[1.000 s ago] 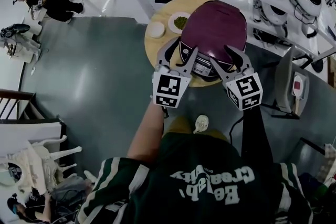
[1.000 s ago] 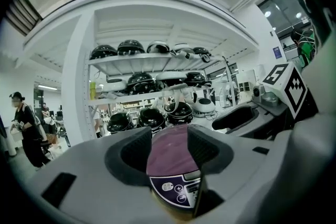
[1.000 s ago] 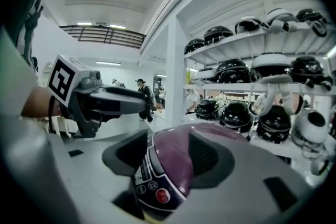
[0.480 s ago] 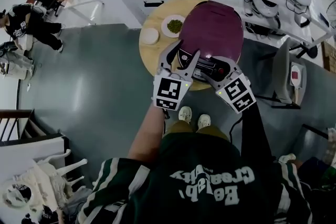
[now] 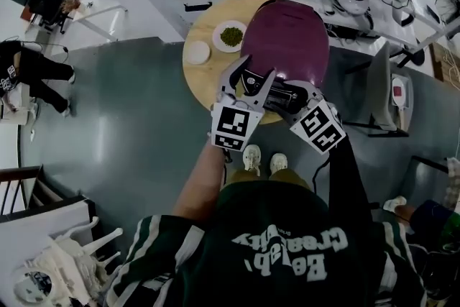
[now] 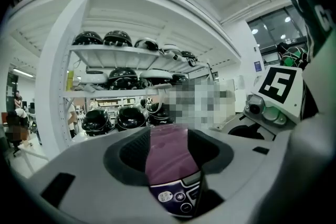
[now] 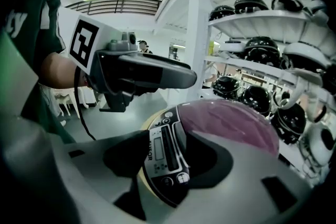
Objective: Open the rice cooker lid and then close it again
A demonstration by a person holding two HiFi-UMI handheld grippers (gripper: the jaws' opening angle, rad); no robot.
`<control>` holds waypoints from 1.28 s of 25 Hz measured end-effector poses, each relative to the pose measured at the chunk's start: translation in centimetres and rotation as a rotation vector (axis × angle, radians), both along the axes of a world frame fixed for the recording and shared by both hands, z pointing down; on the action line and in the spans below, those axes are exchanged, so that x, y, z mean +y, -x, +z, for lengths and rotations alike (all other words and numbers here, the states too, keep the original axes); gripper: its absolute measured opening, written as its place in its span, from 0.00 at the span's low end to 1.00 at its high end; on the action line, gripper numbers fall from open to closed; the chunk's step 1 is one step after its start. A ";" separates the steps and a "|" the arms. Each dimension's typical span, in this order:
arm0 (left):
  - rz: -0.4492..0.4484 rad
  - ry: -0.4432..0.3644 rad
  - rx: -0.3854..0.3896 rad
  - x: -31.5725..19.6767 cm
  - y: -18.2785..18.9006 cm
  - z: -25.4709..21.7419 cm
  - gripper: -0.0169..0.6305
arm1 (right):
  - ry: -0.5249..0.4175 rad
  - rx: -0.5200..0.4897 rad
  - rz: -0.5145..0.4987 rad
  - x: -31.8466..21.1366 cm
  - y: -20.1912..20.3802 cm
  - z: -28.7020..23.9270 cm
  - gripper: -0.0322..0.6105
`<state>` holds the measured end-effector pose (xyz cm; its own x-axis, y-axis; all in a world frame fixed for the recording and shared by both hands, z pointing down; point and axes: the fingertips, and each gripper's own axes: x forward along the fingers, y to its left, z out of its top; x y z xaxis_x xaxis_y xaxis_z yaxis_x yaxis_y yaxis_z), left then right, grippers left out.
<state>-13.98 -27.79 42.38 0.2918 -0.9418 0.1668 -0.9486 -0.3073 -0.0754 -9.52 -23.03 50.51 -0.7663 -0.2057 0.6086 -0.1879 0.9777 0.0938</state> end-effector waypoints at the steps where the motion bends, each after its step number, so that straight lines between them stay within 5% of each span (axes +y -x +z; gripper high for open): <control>1: 0.003 0.000 0.001 0.0 0.0 0.1 0.35 | 0.002 0.009 -0.001 0.0 0.1 0.3 0.40; 12: -0.003 -0.007 0.014 -0.4 1.5 -0.3 0.35 | -0.020 0.083 0.009 -0.4 0.6 1.5 0.39; 17: -0.007 -0.023 0.005 -1.1 2.0 -0.5 0.35 | -0.117 0.171 -0.026 0.2 1.0 2.1 0.44; 23: 0.002 -0.027 0.023 -1.5 2.3 -0.8 0.35 | -0.167 0.140 0.012 0.9 1.2 2.5 0.53; 32: 0.009 -0.031 0.024 -1.8 2.6 -1.1 0.35 | -0.148 0.113 0.037 0.8 1.2 2.3 0.52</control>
<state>-16.57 -29.57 41.26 0.3040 -0.9437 0.1306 -0.9475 -0.3138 -0.0617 -10.68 -22.26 52.85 -0.6849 -0.3260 0.6517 -0.2033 0.9443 0.2587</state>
